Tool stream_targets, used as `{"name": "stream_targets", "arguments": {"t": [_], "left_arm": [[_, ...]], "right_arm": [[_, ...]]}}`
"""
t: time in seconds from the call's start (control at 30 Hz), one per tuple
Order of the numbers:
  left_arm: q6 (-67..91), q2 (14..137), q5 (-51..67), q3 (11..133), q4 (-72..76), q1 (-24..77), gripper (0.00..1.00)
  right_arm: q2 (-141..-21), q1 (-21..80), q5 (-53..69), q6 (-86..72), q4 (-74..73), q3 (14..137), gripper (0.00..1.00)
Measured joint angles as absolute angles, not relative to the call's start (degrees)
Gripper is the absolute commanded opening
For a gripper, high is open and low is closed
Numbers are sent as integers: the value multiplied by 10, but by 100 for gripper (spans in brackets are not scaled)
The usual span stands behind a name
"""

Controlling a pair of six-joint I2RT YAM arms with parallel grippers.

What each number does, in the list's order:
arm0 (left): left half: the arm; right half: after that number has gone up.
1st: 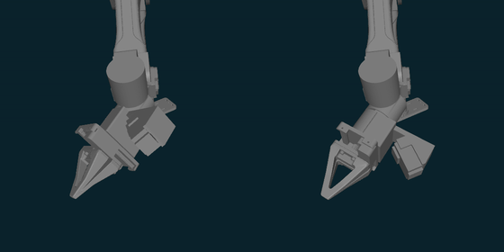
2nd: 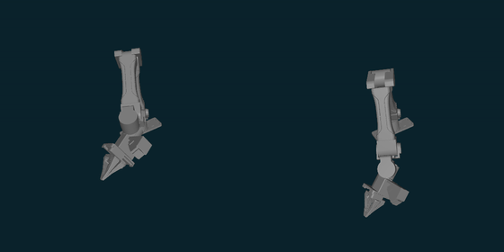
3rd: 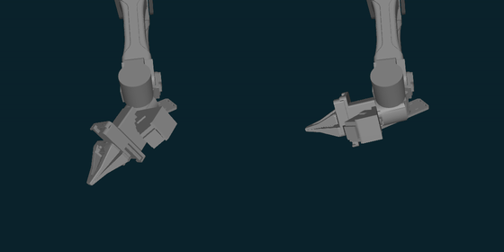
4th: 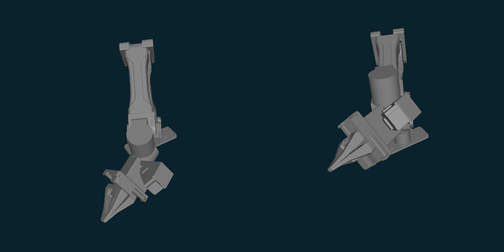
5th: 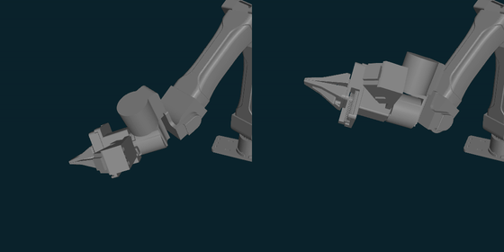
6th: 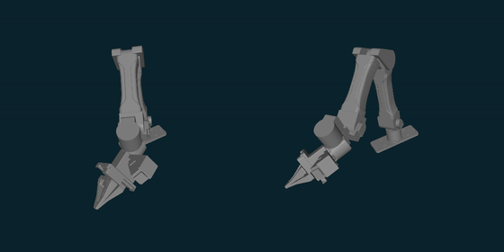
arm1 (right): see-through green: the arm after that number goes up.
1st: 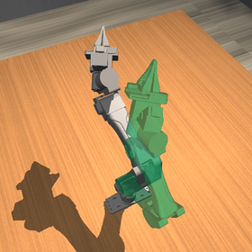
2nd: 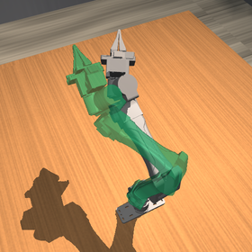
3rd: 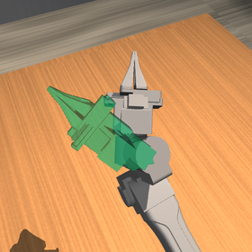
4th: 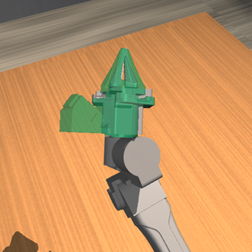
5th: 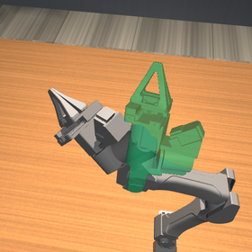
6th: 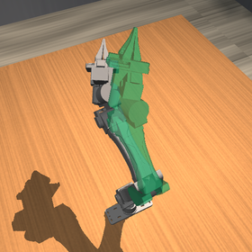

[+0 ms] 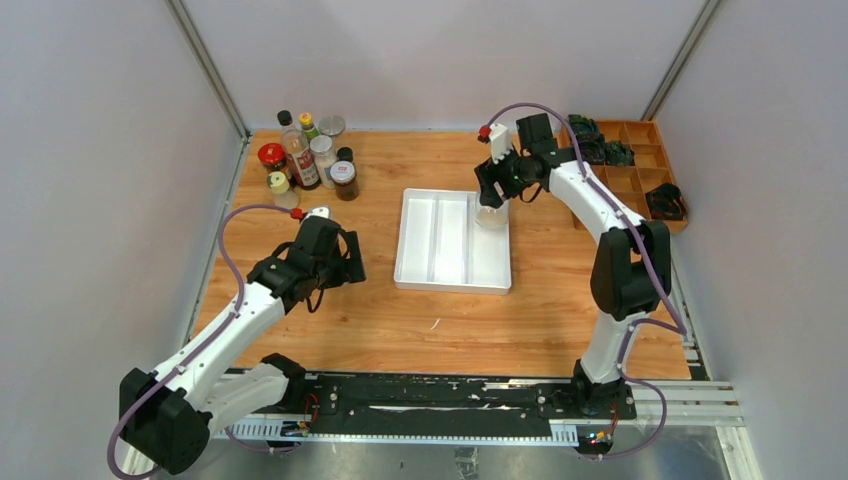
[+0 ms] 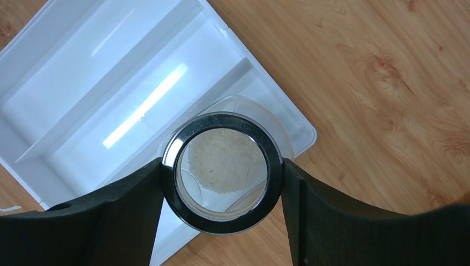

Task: Organize the condiment bottles
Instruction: Place the bottle in the storage box.

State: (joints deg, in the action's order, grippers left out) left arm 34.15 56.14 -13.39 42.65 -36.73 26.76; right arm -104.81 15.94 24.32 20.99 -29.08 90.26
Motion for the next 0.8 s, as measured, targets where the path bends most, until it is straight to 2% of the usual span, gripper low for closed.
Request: {"name": "stream_targets", "arguments": {"t": [0.8], "left_arm": [[340, 564, -142, 432, -371, 268, 100]], "right_arm": [[-1069, 159, 239, 176, -150, 827, 56]]}}
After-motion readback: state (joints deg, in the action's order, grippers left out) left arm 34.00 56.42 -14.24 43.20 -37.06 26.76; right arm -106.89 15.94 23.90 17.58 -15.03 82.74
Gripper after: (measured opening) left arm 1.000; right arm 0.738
